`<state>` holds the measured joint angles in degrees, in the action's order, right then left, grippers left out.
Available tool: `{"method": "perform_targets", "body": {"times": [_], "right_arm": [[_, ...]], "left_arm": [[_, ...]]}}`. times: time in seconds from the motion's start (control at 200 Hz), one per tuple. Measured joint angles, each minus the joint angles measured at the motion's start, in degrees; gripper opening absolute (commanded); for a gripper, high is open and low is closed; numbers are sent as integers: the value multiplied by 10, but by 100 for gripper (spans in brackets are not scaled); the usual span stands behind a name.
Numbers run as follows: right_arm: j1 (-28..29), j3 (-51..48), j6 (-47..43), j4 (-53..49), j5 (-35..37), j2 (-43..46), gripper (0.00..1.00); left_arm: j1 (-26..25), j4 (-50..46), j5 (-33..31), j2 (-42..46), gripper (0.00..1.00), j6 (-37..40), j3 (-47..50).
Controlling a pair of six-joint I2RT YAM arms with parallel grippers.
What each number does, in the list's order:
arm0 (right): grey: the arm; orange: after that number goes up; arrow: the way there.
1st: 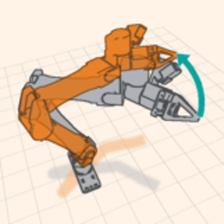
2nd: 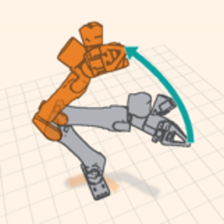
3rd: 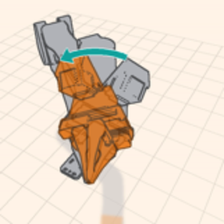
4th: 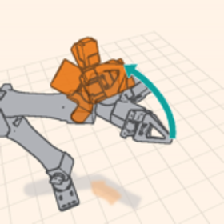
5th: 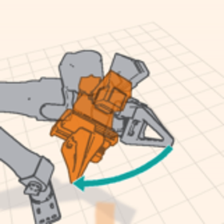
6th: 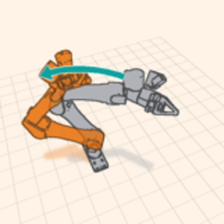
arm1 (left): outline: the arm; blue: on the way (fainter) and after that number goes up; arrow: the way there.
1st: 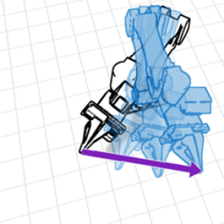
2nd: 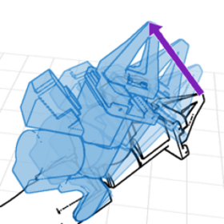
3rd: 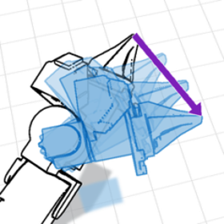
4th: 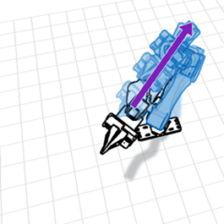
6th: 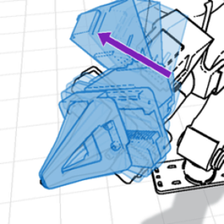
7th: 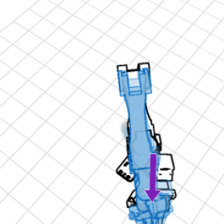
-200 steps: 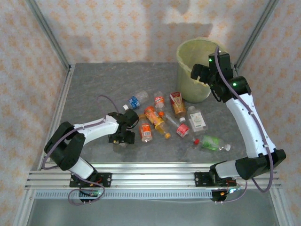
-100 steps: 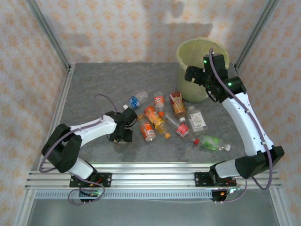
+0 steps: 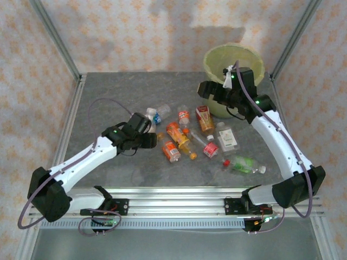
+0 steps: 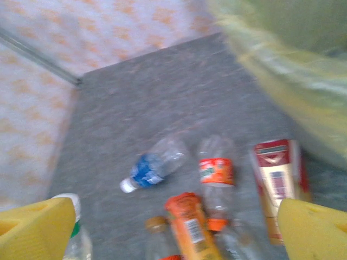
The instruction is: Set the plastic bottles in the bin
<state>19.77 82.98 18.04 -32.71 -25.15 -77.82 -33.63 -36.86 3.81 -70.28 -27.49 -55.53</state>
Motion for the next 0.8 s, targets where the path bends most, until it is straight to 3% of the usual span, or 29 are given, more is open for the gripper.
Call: {"method": "perform_targets", "body": {"times": [0.185,0.42,0.801], "right_arm": [[16,-11,28,69,-88,0,89],[61,12,33,113,-137,-26,82],[82,59,33,133,-160,-78,77]], "left_arm": [[0,100,73,4,47,37,-47],[0,192,172,-33,48,62,-96],[-5,218,220,-68,48,71,-107]]}}
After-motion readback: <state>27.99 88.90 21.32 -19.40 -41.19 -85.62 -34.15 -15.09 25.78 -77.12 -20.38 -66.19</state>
